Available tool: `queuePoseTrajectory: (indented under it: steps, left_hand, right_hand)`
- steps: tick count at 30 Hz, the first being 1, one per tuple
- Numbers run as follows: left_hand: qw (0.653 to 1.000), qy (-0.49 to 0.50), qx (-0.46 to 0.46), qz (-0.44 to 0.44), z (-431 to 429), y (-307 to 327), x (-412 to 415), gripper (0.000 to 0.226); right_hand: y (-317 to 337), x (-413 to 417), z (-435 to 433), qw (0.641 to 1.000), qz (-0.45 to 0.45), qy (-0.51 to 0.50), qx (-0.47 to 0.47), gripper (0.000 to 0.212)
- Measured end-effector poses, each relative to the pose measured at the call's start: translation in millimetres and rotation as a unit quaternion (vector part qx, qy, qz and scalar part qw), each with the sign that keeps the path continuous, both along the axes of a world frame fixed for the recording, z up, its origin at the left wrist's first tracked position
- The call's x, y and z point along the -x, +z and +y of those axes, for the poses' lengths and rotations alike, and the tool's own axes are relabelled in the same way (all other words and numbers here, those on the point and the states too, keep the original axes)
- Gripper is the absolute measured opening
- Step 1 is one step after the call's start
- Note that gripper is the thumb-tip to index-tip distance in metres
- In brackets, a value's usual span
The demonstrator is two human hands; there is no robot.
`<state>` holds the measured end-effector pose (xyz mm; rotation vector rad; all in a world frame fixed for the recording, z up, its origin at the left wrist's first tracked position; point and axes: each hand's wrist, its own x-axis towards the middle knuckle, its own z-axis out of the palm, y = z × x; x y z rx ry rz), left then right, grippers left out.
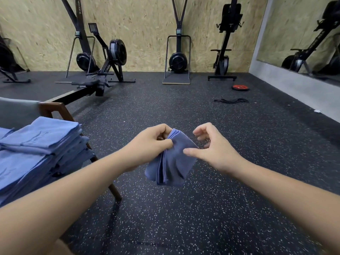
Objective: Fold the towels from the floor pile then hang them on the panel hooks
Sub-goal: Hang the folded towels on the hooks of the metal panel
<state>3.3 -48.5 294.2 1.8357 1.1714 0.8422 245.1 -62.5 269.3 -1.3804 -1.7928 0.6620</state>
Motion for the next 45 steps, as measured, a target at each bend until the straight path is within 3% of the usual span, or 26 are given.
queuePoseTrajectory:
  steps: [2,4,9,16,21,26,33,39,43,45]
  left_hand:
    - [0.998,-0.036,0.022,-0.042,-3.1,6.3,4.5,0.023]
    - [0.995,-0.052,0.034,-0.076,-4.7,11.2,10.1,0.025]
    - [0.990,-0.046,0.050,-0.124,-5.1,15.9,28.5,0.027]
    - [0.994,0.015,0.065,-0.081,4.5,-5.0,51.3,0.022]
    - [0.995,-0.022,0.069,0.070,-1.3,-16.1,57.0,0.046]
    - [0.999,-0.040,0.004,0.030,-23.9,15.6,48.0,0.042]
    - [0.996,-0.014,-0.067,0.053,-43.4,53.0,98.2,0.028]
    - [0.986,0.126,-0.089,-0.069,-104.7,59.8,195.9,0.020]
    - [0.950,0.249,-0.098,-0.160,-171.8,30.5,262.4,0.021]
    - [0.928,0.296,-0.102,-0.200,-207.8,8.8,288.9,0.021]
  right_hand:
    - [-2.2,-4.3,4.3,0.995,0.030,0.040,0.090,0.090]
    - [-8.0,-8.2,6.4,0.974,0.075,0.107,0.185,0.101]
    - [-15.8,-17.2,10.9,0.927,0.213,0.167,0.260,0.064]
    - [3.4,-10.7,19.0,0.936,0.297,0.092,0.162,0.033]
    - [21.6,12.2,5.6,0.987,0.136,0.083,0.034,0.032]
    - [36.3,50.9,-12.1,0.988,0.036,0.148,-0.031,0.038]
    - [49.8,107.9,-15.9,0.983,0.029,0.169,-0.066,0.035]
    - [52.4,176.2,-23.2,0.961,0.007,0.272,-0.047,0.022]
    - [50.6,240.1,-45.3,0.935,0.028,0.351,-0.043,0.026]
    - [49.1,276.2,-59.4,0.915,-0.010,0.401,-0.046,0.031]
